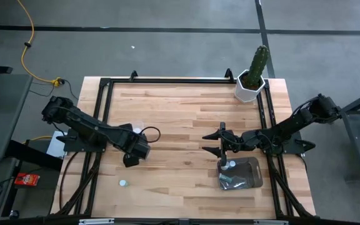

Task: Pick and place medicine bottles into bin by pill shape (circle, oval)
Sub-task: Put the blue tablet bottle into the black bin

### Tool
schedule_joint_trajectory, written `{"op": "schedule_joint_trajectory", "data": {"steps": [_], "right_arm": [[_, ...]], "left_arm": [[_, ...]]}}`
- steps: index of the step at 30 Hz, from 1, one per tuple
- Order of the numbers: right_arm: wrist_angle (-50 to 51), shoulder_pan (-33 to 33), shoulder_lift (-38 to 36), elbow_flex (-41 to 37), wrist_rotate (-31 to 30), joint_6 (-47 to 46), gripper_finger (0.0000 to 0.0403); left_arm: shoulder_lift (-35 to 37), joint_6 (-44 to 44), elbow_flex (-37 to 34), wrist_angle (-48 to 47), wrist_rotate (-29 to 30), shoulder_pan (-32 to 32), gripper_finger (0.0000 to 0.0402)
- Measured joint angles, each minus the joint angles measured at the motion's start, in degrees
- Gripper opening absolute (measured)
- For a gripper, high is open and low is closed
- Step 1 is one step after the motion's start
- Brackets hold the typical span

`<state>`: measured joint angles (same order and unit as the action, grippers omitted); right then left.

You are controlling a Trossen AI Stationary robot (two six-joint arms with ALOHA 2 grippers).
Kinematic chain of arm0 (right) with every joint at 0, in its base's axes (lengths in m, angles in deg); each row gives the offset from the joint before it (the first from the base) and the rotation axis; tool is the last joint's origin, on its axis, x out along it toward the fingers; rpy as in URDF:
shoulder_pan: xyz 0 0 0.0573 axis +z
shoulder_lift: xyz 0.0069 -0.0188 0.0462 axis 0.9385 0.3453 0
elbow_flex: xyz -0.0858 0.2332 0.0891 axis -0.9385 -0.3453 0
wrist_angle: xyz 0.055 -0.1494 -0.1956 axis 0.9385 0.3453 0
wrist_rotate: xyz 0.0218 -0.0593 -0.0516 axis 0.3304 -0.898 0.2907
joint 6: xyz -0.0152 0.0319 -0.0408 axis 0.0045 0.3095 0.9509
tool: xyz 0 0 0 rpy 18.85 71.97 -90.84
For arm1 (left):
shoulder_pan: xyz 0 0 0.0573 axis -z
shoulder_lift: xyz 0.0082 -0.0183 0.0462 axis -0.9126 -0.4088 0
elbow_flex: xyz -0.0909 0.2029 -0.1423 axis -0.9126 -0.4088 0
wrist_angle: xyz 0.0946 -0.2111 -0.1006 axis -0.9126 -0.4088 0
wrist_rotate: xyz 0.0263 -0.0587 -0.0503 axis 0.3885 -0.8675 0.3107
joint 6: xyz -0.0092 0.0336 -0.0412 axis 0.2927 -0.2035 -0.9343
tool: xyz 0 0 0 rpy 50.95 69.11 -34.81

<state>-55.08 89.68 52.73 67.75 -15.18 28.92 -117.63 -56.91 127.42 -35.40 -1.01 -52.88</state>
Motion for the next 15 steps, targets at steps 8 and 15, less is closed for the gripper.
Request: {"op": "schedule_joint_trajectory", "data": {"steps": [8,15], "right_arm": [[0.06,-0.02,0.00,0.00,0.00,0.00,0.0210],[0.04,0.00,0.00,0.00,0.02,-0.02,0.0210]], "left_arm": [[7.69,1.20,9.46,5.40,15.58,3.32,0.0274],[18.21,18.35,-2.97,47.37,27.37,8.56,0.0273]]}}
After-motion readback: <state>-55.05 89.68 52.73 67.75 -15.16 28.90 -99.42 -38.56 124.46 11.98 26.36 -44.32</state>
